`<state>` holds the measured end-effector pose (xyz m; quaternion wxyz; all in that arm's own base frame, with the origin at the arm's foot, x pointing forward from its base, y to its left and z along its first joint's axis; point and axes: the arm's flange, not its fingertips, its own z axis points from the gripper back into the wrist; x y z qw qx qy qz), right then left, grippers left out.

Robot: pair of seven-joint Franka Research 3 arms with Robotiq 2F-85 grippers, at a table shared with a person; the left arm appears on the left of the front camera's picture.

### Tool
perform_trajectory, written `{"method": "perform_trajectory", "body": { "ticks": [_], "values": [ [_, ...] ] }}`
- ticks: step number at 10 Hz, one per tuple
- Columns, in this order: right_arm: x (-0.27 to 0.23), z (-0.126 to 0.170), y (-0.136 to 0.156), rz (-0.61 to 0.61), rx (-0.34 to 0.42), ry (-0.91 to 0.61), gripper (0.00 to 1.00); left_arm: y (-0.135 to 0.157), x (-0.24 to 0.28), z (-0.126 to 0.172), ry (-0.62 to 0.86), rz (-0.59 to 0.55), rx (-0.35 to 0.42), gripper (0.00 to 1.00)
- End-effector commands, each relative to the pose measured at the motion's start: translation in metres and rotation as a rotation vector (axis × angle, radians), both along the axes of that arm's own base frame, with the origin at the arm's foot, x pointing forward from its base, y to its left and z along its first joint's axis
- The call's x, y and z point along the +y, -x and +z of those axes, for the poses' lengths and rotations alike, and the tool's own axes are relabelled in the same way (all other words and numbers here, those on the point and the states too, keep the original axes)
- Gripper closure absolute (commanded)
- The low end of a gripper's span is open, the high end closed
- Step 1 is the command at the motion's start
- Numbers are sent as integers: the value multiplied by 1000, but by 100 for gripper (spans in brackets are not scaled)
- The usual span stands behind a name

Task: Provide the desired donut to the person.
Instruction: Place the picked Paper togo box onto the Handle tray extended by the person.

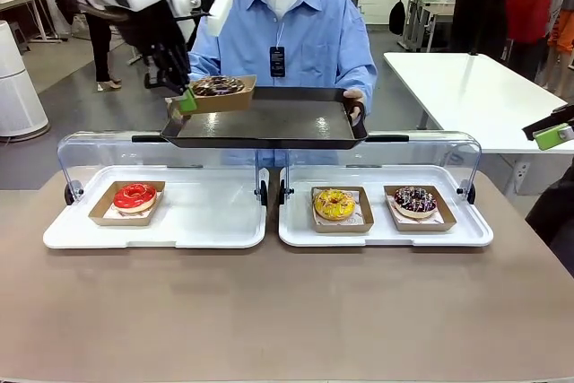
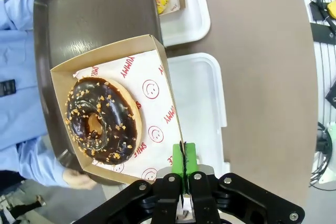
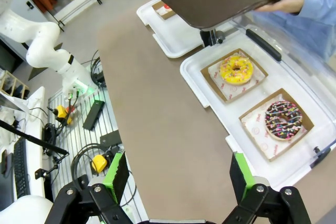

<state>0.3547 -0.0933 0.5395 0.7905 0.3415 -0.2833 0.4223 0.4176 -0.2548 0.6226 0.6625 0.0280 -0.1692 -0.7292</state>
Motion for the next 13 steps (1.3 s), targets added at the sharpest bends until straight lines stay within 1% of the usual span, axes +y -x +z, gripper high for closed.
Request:
{"method": "perform_trajectory", "body": {
  "ticks": [1, 3, 4, 5, 9, 10, 11, 12, 13],
  "values": [
    [2, 0, 0, -4, 9, 3, 0, -39, -6, -9, -27, -31, 38, 99],
    [2, 0, 0, -4, 9, 3, 0, -62, -7, -24, -37, -29, 55, 99],
    [2, 0, 0, -4, 9, 3, 0, -77, -9, -28, -47, -28, 54, 99],
    [2, 0, 0, -4, 9, 3, 0, -87, -9, -32, -42, -20, 56, 99],
    [2, 0, 0, -4, 9, 3, 0, -106, -4, -43, -68, 0, 74, 99],
    [2, 0, 0, -4, 9, 3, 0, -108, -4, -44, -76, 3, 79, 90],
    [2, 0, 0, -4, 9, 3, 0, -109, -5, -45, -84, 0, 82, 40],
    [2, 0, 0, -4, 9, 3, 0, -110, -5, -44, -85, -1, 83, 31],
    [2, 0, 0, -4, 9, 3, 0, -109, -4, -43, -82, 0, 82, 0]
  ]
}}
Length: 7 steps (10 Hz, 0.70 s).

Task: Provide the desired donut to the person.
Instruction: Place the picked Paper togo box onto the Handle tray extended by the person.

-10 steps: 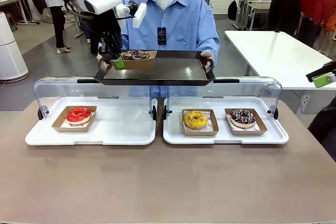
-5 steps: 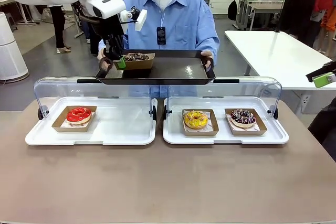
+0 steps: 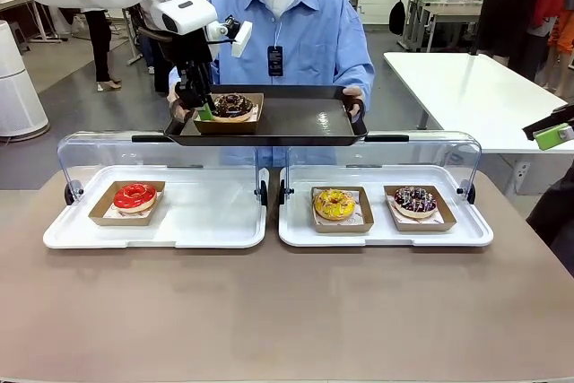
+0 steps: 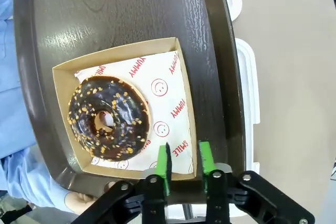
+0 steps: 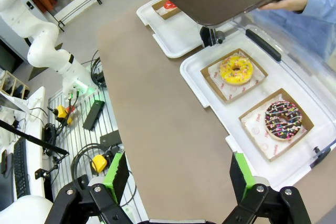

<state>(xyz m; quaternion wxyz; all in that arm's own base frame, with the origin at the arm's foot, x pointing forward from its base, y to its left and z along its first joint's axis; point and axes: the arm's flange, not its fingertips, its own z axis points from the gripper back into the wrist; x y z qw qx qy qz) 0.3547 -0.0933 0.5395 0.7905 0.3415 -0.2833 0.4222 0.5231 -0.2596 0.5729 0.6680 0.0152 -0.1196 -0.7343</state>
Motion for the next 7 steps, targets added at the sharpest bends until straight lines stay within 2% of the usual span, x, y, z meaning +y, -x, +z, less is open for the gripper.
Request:
{"method": "perform_trajectory", "body": {
  "ticks": [1, 2, 3, 4, 7],
  "values": [
    [2, 0, 0, -4, 9, 3, 0, -1, 2, 7, -21, 3, -6, 0],
    [2, 0, 0, -4, 9, 3, 0, -1, 3, 9, -17, 0, -3, 0],
    [2, 0, 0, -4, 9, 3, 0, -1, 4, 11, -13, -1, 0, 10],
    [2, 0, 0, -4, 9, 3, 0, 3, 7, 12, -9, 1, 0, 1],
    [2, 0, 0, -4, 9, 3, 0, 8, 10, 18, -3, -7, 12, 0]
  ]
}}
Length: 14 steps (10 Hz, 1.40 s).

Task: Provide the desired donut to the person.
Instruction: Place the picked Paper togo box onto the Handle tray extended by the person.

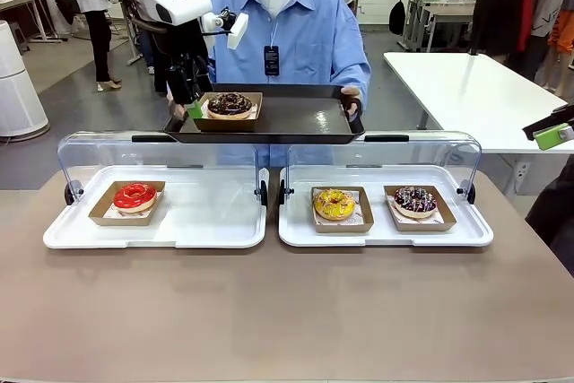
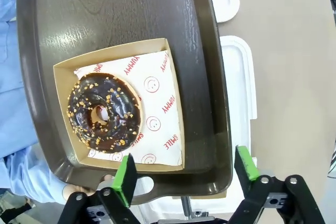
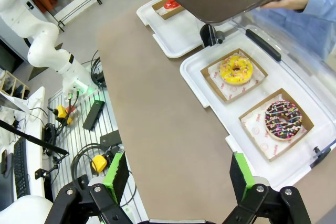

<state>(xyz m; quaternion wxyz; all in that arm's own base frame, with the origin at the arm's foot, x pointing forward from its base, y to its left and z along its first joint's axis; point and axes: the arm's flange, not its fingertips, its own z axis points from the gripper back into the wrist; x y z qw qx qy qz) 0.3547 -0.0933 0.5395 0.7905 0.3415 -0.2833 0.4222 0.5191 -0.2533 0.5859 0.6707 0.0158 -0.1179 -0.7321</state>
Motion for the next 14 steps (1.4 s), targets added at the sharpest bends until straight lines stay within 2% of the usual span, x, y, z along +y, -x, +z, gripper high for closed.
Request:
{"method": "perform_trajectory", "body": {
  "ticks": [1, 3, 6, 8, 11, 14],
  "values": [
    [2, 0, 0, -4, 9, 3, 0, 7, 5, 5, 7, -13, 18, 3],
    [2, 0, 0, -4, 9, 3, 0, 14, 14, 12, 33, -39, 60, 0],
    [2, 0, 0, -4, 9, 3, 0, 65, 61, 26, 57, -93, 73, 0],
    [2, 0, 0, -4, 9, 3, 0, 104, 96, 20, 59, -108, 77, 0],
    [2, 0, 0, -4, 9, 3, 0, 133, 147, 4, 89, -54, 92, 0],
    [2, 0, 0, -4, 9, 3, 0, 141, 165, -2, 116, 7, 32, 0]
  ]
}}
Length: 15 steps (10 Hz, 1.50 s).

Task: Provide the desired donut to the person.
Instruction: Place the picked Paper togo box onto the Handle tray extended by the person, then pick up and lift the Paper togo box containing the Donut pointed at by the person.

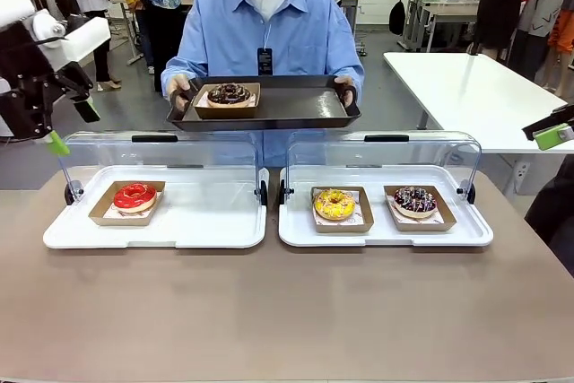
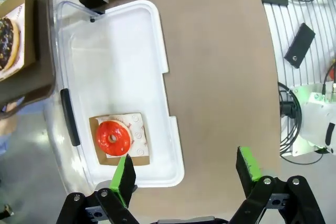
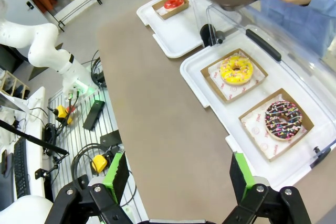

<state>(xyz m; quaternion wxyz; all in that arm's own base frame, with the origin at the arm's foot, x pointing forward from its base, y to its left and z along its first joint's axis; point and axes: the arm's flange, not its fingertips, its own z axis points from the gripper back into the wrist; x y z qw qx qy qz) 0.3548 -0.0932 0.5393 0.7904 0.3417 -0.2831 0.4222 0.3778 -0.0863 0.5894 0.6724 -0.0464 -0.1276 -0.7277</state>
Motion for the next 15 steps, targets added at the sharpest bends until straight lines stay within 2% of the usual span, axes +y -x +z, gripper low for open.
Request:
{"method": "perform_trajectory", "body": {
  "ticks": [1, 11, 13, 14, 15],
  "values": [
    [2, 1, 0, -4, 8, 3, 0, -2, -5, 0, -10, -14, 22, 0],
    [2, 1, 0, -4, 8, 3, 0, -2, -5, -4, -3, -11, 11, 0],
    [2, 1, 0, -4, 8, 3, 0, -62, 49, 5, 372, -155, 250, 0],
    [2, 1, 0, -4, 8, 3, 0, -72, 81, -1, 526, -226, 273, 0],
    [2, 1, 0, -4, 8, 3, 0, -85, 125, -19, 690, -214, 322, 0]
  ]
}}
